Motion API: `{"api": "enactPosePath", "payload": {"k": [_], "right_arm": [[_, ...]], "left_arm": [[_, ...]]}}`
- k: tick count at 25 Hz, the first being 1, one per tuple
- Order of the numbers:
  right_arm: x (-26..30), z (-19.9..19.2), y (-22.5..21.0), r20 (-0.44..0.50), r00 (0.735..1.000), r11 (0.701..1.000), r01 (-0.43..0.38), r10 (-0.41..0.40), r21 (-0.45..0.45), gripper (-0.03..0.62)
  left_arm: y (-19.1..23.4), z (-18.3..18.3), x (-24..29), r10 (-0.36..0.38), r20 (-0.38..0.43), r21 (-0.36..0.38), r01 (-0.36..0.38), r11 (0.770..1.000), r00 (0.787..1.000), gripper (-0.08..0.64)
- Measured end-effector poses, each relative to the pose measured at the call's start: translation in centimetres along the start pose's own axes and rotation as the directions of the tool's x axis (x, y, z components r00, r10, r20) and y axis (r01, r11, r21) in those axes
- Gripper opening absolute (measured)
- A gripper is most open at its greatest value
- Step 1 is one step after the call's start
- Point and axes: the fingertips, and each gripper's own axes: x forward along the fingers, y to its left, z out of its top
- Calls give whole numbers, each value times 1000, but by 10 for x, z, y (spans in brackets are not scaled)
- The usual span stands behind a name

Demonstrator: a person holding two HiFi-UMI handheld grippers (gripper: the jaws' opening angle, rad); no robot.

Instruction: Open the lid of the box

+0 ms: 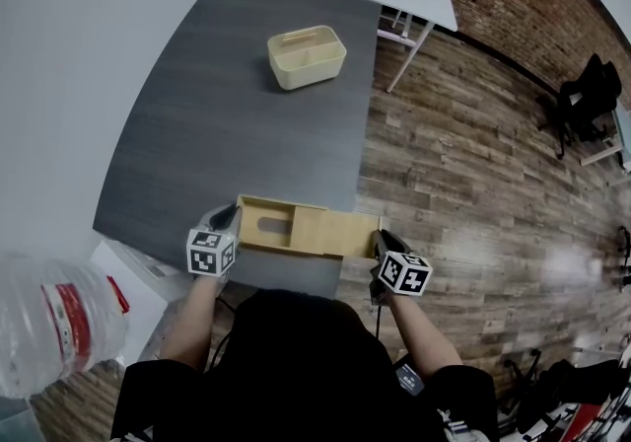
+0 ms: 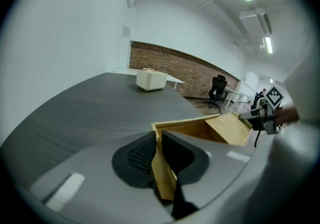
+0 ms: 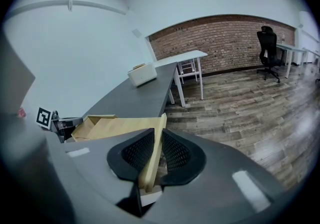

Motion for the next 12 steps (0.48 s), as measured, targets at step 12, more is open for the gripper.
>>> {"api": "enactPosePath", "payload": {"k": [12], "right_arm": [[-5, 2, -11, 10, 1000, 1000, 27, -27, -4, 51]], "left_arm": [[2, 0, 1, 28, -22, 4, -28, 1000, 999, 35]]}}
